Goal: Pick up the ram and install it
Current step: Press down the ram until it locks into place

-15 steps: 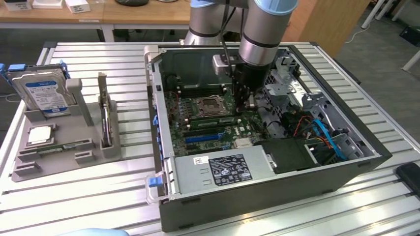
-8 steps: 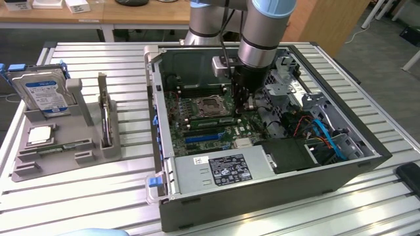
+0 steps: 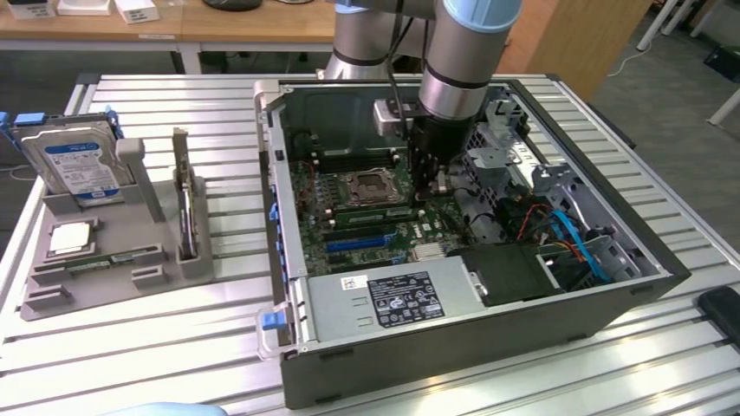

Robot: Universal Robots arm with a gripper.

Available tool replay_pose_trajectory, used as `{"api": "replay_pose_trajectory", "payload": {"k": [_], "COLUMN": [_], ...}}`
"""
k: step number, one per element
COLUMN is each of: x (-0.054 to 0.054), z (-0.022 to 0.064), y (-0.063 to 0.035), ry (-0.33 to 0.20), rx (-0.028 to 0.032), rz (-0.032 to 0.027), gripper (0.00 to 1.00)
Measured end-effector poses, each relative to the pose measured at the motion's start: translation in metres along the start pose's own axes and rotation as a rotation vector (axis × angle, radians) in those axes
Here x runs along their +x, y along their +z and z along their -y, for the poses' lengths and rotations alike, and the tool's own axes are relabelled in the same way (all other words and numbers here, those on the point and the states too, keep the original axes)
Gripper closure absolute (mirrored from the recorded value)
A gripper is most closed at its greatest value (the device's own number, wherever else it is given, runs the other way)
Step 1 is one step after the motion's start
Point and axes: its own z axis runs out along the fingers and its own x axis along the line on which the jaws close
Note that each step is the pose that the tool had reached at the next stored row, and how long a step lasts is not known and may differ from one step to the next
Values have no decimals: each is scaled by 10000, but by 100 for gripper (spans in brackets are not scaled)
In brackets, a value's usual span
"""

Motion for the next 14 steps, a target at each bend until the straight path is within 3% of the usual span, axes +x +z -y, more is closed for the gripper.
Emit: {"api": "replay_pose_trajectory", "payload": {"k": [14], "x": [-1], "z": [0], "y": [38], "ry": [0], "rx": [10], "rz": [-65], "gripper": [90]}}
